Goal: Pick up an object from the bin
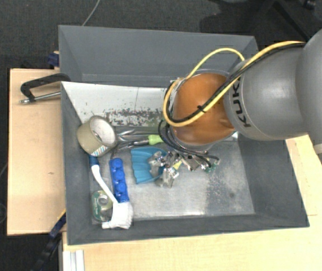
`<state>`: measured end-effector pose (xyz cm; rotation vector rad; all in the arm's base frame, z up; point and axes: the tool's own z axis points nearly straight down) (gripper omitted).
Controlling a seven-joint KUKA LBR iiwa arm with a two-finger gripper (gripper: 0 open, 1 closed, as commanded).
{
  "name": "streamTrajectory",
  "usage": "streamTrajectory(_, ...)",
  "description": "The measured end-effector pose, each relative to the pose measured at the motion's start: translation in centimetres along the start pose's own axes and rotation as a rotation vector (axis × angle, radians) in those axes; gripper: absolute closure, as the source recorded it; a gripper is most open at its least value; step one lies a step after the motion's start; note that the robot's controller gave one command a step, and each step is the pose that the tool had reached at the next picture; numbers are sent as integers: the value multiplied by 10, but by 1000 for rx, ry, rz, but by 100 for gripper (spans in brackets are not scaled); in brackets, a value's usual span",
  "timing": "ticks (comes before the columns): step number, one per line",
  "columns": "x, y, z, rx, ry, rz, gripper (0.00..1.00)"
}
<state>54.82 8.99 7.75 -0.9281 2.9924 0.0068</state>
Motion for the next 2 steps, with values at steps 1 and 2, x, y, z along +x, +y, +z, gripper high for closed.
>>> streamTrajectory(1,-1,0,-17,1,-4,1,100)
streamTrajectory(2,-3,0,-30,3,-9,1,100)
